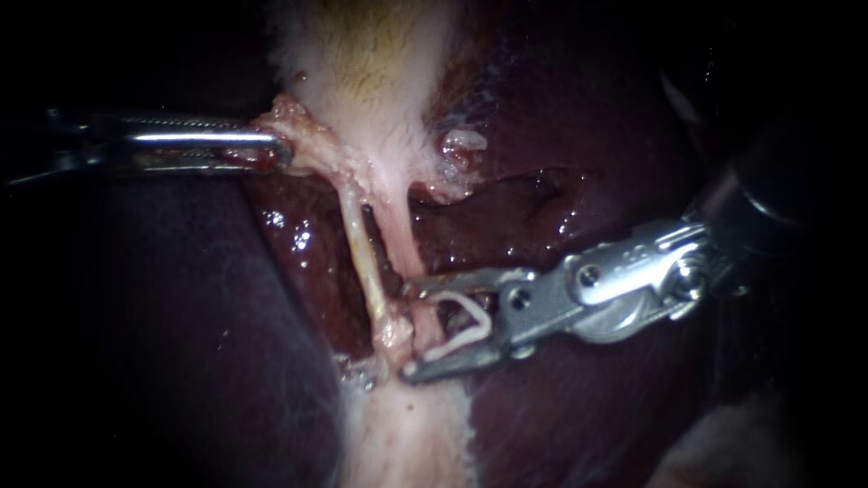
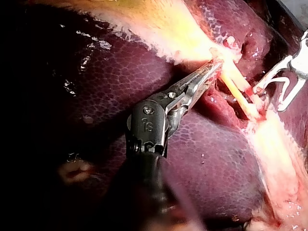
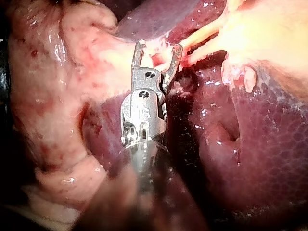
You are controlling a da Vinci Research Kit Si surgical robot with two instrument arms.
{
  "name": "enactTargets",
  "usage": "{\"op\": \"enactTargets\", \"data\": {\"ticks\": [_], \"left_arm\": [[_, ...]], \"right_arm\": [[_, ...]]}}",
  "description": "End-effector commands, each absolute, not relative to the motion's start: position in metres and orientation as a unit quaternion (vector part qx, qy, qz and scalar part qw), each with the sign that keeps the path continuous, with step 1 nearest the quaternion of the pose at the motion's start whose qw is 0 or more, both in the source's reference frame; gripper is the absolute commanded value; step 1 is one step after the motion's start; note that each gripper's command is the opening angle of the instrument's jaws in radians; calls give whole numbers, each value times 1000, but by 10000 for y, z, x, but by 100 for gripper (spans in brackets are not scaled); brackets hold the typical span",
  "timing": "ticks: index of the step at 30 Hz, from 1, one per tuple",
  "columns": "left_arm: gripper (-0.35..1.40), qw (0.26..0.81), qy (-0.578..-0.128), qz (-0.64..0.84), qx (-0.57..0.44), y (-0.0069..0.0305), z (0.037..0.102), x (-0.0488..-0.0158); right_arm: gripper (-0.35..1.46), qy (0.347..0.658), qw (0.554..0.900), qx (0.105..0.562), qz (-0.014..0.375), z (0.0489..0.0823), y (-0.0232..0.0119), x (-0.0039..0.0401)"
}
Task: Clipping first clip left tube
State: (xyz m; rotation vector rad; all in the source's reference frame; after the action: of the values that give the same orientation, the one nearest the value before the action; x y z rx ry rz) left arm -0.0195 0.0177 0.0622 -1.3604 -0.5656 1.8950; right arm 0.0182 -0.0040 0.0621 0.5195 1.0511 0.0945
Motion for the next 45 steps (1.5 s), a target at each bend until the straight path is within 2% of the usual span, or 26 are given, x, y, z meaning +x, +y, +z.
{"op": "enactTargets", "data": {"ticks": [1,9,20,29,36,45], "left_arm": [[-35,362,-220,736,-528,177,620,-195],[-35,362,-219,736,-528,175,617,-196],[-35,363,-219,736,-528,174,615,-198],[-35,363,-219,736,-528,174,614,-200],[-35,363,-219,736,-528,174,614,-201],[-35,363,-219,736,-528,174,615,-201]], "right_arm": [[50,495,832,245,44,626,-40,185],[50,495,834,242,40,658,-35,187],[50,495,833,243,45,679,-24,183],[50,495,831,251,45,699,-18,199],[50,528,799,285,45,700,-32,215],[50,557,772,306,23,675,-52,224]]}}
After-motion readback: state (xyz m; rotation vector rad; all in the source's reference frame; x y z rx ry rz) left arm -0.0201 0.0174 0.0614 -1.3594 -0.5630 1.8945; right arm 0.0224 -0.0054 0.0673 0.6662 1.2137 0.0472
